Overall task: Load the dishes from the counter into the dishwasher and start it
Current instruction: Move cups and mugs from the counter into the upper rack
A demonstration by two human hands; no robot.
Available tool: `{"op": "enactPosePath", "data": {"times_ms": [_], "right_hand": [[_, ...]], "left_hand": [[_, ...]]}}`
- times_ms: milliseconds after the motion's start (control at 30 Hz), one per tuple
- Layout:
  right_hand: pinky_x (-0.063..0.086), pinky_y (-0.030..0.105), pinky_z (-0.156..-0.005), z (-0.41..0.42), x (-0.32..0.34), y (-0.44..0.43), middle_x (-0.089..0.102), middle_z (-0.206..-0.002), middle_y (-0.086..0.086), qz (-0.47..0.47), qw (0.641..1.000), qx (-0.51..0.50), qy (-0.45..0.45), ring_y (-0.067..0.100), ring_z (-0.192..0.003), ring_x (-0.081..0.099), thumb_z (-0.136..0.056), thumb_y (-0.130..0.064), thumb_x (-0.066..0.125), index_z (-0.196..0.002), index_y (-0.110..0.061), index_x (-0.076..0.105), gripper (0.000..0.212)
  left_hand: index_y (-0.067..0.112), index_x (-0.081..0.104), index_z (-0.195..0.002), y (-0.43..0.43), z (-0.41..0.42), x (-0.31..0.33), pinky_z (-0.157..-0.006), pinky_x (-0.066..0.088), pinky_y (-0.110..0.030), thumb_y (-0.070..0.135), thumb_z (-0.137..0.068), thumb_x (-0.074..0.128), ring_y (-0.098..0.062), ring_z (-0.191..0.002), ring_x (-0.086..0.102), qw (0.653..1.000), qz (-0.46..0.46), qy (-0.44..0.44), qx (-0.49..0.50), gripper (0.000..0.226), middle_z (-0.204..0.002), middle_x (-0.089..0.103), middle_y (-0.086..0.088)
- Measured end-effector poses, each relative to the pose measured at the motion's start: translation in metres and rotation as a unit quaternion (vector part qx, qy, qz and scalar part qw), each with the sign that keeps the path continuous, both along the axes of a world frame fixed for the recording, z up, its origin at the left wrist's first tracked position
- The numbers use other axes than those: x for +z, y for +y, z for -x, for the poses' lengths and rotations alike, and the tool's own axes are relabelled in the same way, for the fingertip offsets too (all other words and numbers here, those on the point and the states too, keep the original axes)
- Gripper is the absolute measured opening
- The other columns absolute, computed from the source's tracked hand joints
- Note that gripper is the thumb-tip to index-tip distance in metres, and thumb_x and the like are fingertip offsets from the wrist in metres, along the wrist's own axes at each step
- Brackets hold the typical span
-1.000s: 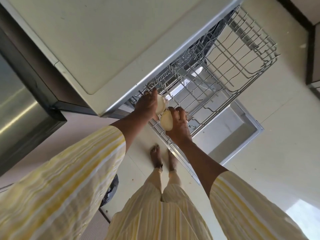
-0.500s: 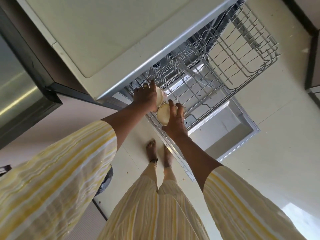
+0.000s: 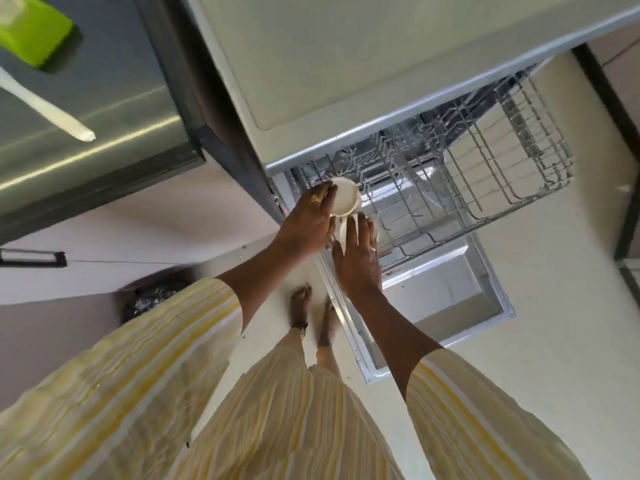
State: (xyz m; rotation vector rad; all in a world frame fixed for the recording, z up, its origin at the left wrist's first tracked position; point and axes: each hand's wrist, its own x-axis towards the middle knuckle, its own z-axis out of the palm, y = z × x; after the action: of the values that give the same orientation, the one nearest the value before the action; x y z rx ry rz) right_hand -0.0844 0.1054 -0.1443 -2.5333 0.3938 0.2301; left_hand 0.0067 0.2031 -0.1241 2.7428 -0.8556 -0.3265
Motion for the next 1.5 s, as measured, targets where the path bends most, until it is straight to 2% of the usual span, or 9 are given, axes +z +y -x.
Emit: {"op": "enactPosePath", "data": {"times_ms": [133, 333, 567, 700, 800, 900, 1067, 1300, 1500], "right_hand": [[0.038, 0.050, -0.102, 0.003, 0.004, 0.028, 0.037, -0.143, 0.026, 0.009, 0.992, 0.129, -0.015, 0.042, -0.131, 0.038, -0.092, -0.030, 0.029, -0.138, 0.001, 0.038, 0.056], [0.031, 0.043, -0.110, -0.001, 0.033, 0.087, 0.036, -0.145, 0.020, 0.005, 0.952, 0.299, -0.070, 0.035, -0.136, 0.032, -0.095, -0.021, 0.040, -0.139, 0.002, 0.037, 0.050], [0.013, 0.038, -0.110, -0.008, 0.076, 0.164, 0.030, -0.149, 0.016, 0.017, 0.872, 0.473, -0.125, 0.032, -0.138, 0.030, -0.097, -0.025, 0.043, -0.142, 0.000, 0.030, 0.054], [0.040, 0.045, -0.102, -0.021, 0.099, 0.214, 0.044, -0.141, 0.019, 0.017, 0.822, 0.549, -0.154, 0.034, -0.129, 0.043, -0.100, -0.038, 0.016, -0.136, 0.001, 0.041, 0.059], [0.046, 0.045, -0.098, -0.032, 0.114, 0.257, 0.044, -0.140, 0.019, 0.025, 0.780, 0.596, -0.189, 0.034, -0.129, 0.044, -0.098, -0.034, 0.034, -0.136, 0.002, 0.041, 0.053], [0.048, 0.045, -0.096, -0.040, 0.131, 0.306, 0.044, -0.141, 0.019, 0.024, 0.740, 0.638, -0.214, 0.033, -0.129, 0.044, -0.085, -0.025, 0.063, -0.136, 0.002, 0.041, 0.061], [0.038, 0.041, -0.098, -0.047, 0.159, 0.402, 0.045, -0.139, 0.020, 0.029, 0.714, 0.652, -0.255, 0.034, -0.127, 0.046, -0.080, -0.025, 0.070, -0.134, 0.003, 0.044, 0.066], [0.015, 0.042, -0.113, -0.058, 0.189, 0.530, 0.024, -0.150, 0.020, 0.014, 0.671, 0.685, -0.281, 0.034, -0.140, 0.023, -0.092, -0.023, 0.054, -0.142, 0.005, 0.026, 0.064], [0.019, 0.038, -0.115, -0.084, 0.204, 0.605, 0.020, -0.152, 0.020, -0.004, 0.678, 0.679, -0.282, 0.033, -0.142, 0.018, -0.093, -0.025, 0.052, -0.142, 0.005, 0.029, 0.062]], "left_hand": [[-0.011, 0.042, -0.132, 0.040, 0.028, 0.011, -0.103, 0.042, -0.046, 0.008, -0.084, 0.062, -0.040, -0.123, 0.048, 0.996, 0.022, 0.004, 0.084, 0.056, -0.132, 0.049, -0.028], [-0.012, 0.051, -0.122, 0.109, 0.062, 0.043, -0.094, 0.046, -0.045, 0.008, -0.080, 0.067, -0.040, -0.110, 0.059, 0.983, 0.006, -0.068, 0.173, 0.049, -0.119, 0.059, -0.028], [-0.005, 0.025, -0.143, 0.199, 0.092, 0.086, -0.115, 0.017, -0.037, 0.019, -0.099, 0.041, -0.034, -0.139, 0.026, 0.922, 0.001, -0.105, 0.373, 0.052, -0.149, 0.028, -0.022], [-0.002, 0.015, -0.146, 0.254, 0.110, 0.106, -0.116, 0.008, -0.035, 0.026, -0.101, 0.030, -0.032, -0.142, 0.018, 0.887, -0.051, -0.121, 0.442, 0.055, -0.153, 0.018, -0.019], [-0.002, 0.018, -0.145, 0.298, 0.122, 0.123, -0.116, 0.009, -0.036, 0.027, -0.101, 0.031, -0.034, -0.141, 0.021, 0.845, -0.063, -0.139, 0.513, 0.055, -0.152, 0.022, -0.019], [0.001, 0.010, -0.147, 0.341, 0.135, 0.141, -0.117, 0.005, -0.033, 0.029, -0.101, 0.032, -0.030, -0.143, 0.013, 0.803, -0.061, -0.145, 0.574, 0.058, -0.155, 0.013, -0.016], [0.004, 0.010, -0.148, 0.429, 0.149, 0.158, -0.119, 0.009, -0.037, 0.029, -0.101, 0.031, -0.026, -0.144, 0.009, 0.744, -0.048, -0.150, 0.649, 0.058, -0.156, 0.012, -0.012], [0.002, 0.020, -0.145, 0.554, 0.161, 0.184, -0.116, 0.017, -0.036, 0.026, -0.099, 0.035, -0.028, -0.139, 0.022, 0.693, -0.041, -0.179, 0.697, 0.054, -0.150, 0.025, -0.014], [0.000, 0.020, -0.145, 0.631, 0.139, 0.180, -0.117, 0.013, -0.037, 0.030, -0.098, 0.033, -0.027, -0.140, 0.020, 0.688, -0.063, -0.139, 0.710, 0.057, -0.150, 0.025, -0.016]]}}
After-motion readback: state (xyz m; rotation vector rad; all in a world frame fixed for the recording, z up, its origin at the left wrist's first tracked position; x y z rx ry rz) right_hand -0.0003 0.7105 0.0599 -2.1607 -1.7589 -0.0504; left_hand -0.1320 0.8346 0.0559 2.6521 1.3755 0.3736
